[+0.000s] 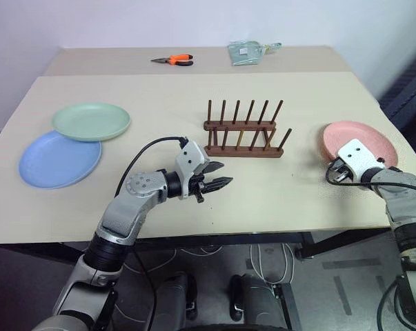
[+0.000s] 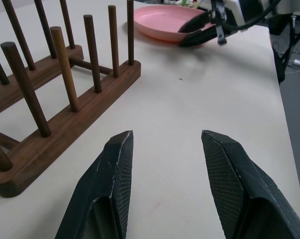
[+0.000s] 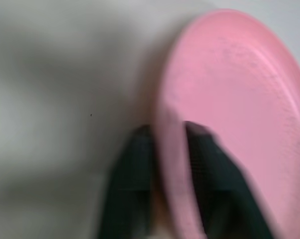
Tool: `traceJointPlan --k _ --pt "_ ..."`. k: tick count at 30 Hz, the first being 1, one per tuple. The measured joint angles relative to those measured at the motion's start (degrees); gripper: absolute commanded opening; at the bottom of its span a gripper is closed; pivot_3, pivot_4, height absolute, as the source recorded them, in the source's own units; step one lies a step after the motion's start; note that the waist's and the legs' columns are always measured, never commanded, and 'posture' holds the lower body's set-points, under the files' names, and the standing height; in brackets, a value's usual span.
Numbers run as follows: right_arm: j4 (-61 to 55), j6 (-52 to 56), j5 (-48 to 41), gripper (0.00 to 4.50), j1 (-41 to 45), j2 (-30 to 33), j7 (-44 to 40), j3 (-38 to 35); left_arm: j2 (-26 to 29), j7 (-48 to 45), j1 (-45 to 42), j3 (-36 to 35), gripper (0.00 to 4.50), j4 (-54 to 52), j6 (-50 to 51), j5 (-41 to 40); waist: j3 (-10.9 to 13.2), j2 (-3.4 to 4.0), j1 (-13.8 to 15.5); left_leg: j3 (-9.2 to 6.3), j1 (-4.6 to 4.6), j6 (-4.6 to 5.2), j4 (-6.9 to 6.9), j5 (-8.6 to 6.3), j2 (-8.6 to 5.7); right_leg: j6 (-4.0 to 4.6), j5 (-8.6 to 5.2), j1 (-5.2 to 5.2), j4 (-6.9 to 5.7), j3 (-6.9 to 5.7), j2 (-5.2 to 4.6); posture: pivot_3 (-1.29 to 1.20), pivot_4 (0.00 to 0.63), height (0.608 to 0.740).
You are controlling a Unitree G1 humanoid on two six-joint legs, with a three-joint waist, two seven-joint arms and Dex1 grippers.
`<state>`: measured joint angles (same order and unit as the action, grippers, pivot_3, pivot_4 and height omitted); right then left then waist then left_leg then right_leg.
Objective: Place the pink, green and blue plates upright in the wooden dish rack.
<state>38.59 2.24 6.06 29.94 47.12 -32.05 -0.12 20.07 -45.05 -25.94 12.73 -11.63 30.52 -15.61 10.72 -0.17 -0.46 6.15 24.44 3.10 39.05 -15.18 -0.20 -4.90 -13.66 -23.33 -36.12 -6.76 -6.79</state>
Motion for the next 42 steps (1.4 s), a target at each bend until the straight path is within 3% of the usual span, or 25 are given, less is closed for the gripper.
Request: traceJointPlan --k 3,6,13,18,24,32,35,36,38,40,42 --pt "1.12 -2.15 -0.05 0.03 0.17 0.07 0.15 -0.25 0.79 0.29 1.09 -0.02 2.23 -0.50 0.15 0.15 0.01 0.01 -0.18 0.00 -0.01 -0.01 0.00 0.00 0.01 0.00 0.00 -0.01 -0.01 0.01 0.00 0.00 0.150 0.740" --pt "-6.40 -0.86 -5.14 0.03 -0.97 -0.58 -1.64 -3.92 2.49 0.72 1.79 -0.24 2.23 -0.79 0.17 0.36 0.14 0.26 -0.42 0.01 -0.01 -0.02 -0.01 0.01 0.02 -0.01 0.00 -0.04 -0.03 0.04 0.00 0.00 0.150 0.740" --pt "-41.44 31.34 -44.52 0.03 9.57 -4.51 -4.53 -19.76 4.45 1.31 2.74 -1.53 2.23 -0.92 0.14 0.12 0.18 0.43 0.38 -0.17 0.03 -0.03 -0.04 -0.02 0.07 0.03 0.01 -0.04 0.02 -0.08 -0.04 0.00 0.150 0.740" --pt "-44.60 47.57 -65.41 0.03 15.16 -11.59 4.53 -24.36 4.67 1.33 2.74 -2.47 2.23 -0.15 -0.36 0.15 0.11 0.31 1.20 -0.15 0.07 0.10 -0.02 -0.13 -0.03 0.04 0.02 -0.05 0.08 -0.08 -0.24 0.00 0.150 0.740" --pt "-37.53 52.57 -71.56 0.03 15.45 -14.57 13.53 -26.14 4.38 1.49 2.73 -2.47 2.23 0.21 -0.72 0.12 0.13 0.36 1.11 -0.08 0.30 0.15 -0.04 -0.12 -0.10 0.03 0.02 -0.24 0.06 -0.08 -0.25 0.00 0.150 0.740" --pt "-33.18 53.72 -72.72 0.03 16.01 -14.57 15.42 -26.54 4.48 1.68 3.12 -2.53 2.23 -0.59 -0.68 -0.08 0.13 0.36 0.95 -0.01 0.30 0.17 -0.03 -0.10 -0.06 0.00 0.03 -0.25 0.03 -0.07 -0.09 0.00 0.150 0.740" --pt "-30.57 54.91 -73.33 0.93 16.81 -14.57 16.50 -26.90 4.58 1.71 3.14 -2.53 2.23 -0.59 -0.68 -0.08 0.13 0.36 0.95 0.00 0.30 0.18 -0.02 -0.11 -0.06 0.00 0.03 -0.25 0.03 -0.06 -0.08 0.00 0.150 0.740" --pt "-29.75 54.98 -73.32 1.45 17.33 -14.58 16.83 -27.00 4.58 1.73 3.13 -2.55 2.23 -0.59 -0.67 -0.08 0.13 0.36 0.97 0.01 0.30 0.18 -0.02 -0.11 -0.06 -0.01 0.03 -0.25 0.03 -0.05 -0.08 0.00 0.150 0.740" --pt "-29.26 54.38 -72.64 2.42 17.84 -14.57 16.96 -26.97 4.41 1.84 3.13 -2.83 2.74 -0.59 0.05 -0.64 0.13 0.36 1.03 0.01 0.30 0.19 -0.02 -0.11 -0.06 -0.01 0.03 -0.25 0.03 -0.05 -0.07 0.00 0.150 0.740" --pt "-29.41 51.94 -70.01 3.46 18.04 -14.41 16.50 -26.32 3.96 2.55 3.13 -3.43 3.58 -0.59 1.43 -1.44 0.13 0.36 1.04 0.01 0.30 0.19 -0.02 -0.11 -0.06 -0.03 0.03 -0.25 0.04 -0.05 -0.06 0.00 0.150 0.740" --pt "-30.19 47.10 -64.22 3.47 18.07 -13.38 14.93 -23.66 3.06 3.64 3.13 -4.69 4.46 -0.47 1.96 -2.20 0.14 0.37 1.01 0.03 0.30 0.19 -0.02 -0.11 -0.06 -0.04 0.04 -0.28 0.03 -0.02 -0.03 0.00 0.150 0.740"
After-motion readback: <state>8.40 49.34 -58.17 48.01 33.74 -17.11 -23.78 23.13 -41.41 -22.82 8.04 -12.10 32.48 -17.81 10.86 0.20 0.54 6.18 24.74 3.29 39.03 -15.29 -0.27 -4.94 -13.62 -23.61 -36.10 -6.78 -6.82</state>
